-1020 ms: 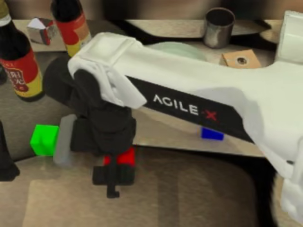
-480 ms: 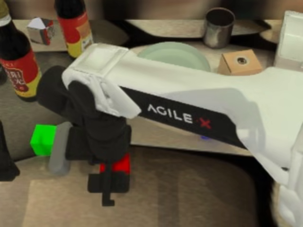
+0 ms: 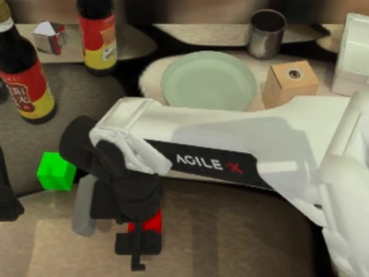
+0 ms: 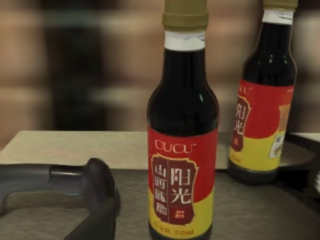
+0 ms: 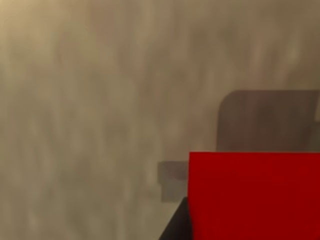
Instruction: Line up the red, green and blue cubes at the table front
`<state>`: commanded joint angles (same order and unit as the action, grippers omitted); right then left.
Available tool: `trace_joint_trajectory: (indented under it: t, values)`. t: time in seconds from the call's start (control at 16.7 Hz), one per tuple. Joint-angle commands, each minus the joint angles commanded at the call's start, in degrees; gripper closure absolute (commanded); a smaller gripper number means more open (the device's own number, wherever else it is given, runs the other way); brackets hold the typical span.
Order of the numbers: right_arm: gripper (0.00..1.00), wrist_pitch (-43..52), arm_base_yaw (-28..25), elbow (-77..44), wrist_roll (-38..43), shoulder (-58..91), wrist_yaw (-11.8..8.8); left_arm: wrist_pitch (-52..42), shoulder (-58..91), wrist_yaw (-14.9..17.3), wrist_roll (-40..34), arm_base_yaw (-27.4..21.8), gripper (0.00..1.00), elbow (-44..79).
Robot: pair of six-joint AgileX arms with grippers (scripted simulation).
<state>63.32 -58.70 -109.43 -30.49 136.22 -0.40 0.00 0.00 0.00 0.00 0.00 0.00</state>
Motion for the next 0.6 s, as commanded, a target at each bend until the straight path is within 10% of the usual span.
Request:
trace_joint_trajectory:
  t: [0.12,0.6]
  values:
    - [1.0,0.0,0.0,0.0,0.0,0.0,0.0,0.0,0.0,0.0,0.0,0.0,0.0,0.0]
    - [0.4,0.0,0.0,0.0,0.0,0.0,0.0,0.0,0.0,0.0,0.0,0.0,0.0,0.0]
